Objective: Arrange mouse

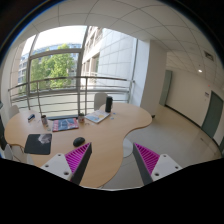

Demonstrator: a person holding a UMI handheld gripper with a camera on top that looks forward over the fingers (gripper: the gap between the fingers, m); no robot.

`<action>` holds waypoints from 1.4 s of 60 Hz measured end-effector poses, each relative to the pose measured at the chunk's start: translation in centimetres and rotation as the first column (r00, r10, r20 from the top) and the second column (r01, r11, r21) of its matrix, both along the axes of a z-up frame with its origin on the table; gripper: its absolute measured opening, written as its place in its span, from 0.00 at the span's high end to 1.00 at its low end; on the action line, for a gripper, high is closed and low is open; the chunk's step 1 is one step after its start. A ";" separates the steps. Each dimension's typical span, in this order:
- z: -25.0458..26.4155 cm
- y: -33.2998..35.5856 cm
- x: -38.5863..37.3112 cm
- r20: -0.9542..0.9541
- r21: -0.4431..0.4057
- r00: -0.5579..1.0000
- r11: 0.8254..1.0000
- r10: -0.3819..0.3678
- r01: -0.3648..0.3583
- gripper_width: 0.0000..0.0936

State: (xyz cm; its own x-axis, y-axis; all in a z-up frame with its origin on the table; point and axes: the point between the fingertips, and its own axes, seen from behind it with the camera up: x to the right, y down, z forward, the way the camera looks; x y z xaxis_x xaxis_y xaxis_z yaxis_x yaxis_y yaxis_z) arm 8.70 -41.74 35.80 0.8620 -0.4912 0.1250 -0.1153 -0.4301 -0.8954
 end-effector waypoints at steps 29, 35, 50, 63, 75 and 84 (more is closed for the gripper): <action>-20.9 6.0 -1.9 -0.138 -0.131 0.986 0.985 0.095 -0.114 0.10; -25.2 10.8 -3.6 -0.184 -0.133 0.969 0.973 0.163 -0.189 0.10; -31.4 25.5 -6.8 -0.214 -0.095 0.938 0.950 0.273 -0.298 0.09; -35.3 35.4 -6.7 -0.249 -0.099 0.931 0.949 0.268 -0.300 0.10; -36.8 40.9 -5.4 -0.271 -0.091 0.933 0.958 0.239 -0.272 0.10; -36.9 44.0 -5.9 -0.276 -0.085 0.929 0.957 0.246 -0.278 0.13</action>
